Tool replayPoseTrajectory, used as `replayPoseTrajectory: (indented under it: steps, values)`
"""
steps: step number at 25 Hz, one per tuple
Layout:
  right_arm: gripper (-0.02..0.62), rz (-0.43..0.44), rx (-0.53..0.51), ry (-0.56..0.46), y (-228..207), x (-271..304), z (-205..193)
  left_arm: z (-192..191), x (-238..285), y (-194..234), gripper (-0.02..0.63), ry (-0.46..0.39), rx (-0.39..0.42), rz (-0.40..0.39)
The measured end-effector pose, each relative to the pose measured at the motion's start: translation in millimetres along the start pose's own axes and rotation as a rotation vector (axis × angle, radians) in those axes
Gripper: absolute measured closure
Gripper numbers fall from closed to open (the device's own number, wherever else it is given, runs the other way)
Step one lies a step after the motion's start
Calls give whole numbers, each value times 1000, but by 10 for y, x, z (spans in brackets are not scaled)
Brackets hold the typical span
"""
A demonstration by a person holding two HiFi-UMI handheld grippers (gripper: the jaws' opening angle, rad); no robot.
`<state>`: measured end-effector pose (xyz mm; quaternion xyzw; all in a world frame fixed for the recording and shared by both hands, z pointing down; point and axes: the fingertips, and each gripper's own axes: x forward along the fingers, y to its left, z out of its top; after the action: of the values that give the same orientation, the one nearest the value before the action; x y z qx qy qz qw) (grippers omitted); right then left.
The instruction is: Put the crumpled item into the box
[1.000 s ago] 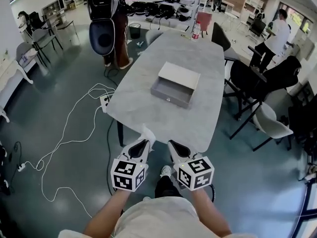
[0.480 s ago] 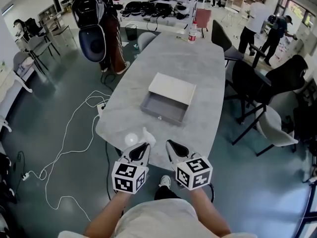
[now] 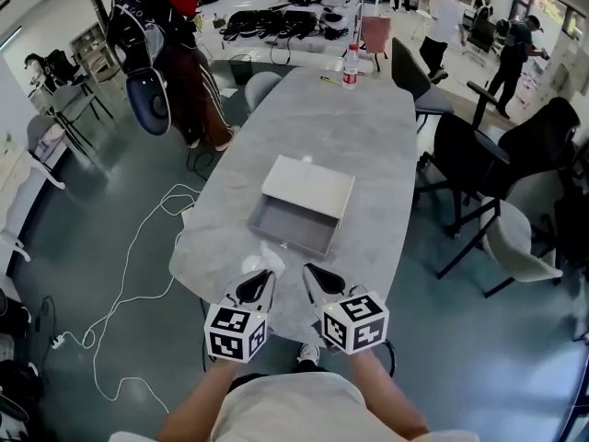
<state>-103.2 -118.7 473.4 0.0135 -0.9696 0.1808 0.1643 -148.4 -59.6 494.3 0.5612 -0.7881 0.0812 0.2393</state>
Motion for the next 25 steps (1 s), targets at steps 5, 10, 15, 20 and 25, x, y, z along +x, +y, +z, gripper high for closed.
replayPoseTrajectory:
  steps: [5,10,15,20,25]
  values:
    - [591,9,16,-6,-111,56,56,55,95,36,583,15,14,6]
    - [591,-8,19,-12,-173,149,103,153,231,159,583,32,67,-21]
    - [591,-72,35,-18,-285,241,132,223,431,257,583,67,153,-82]
    - [591,-156,54,-42,-356,383,248,300,655,365,583,102,256,-180]
    - [591,-242,74,-63,-443,528,316,365,890,503,582,135,357,-278]
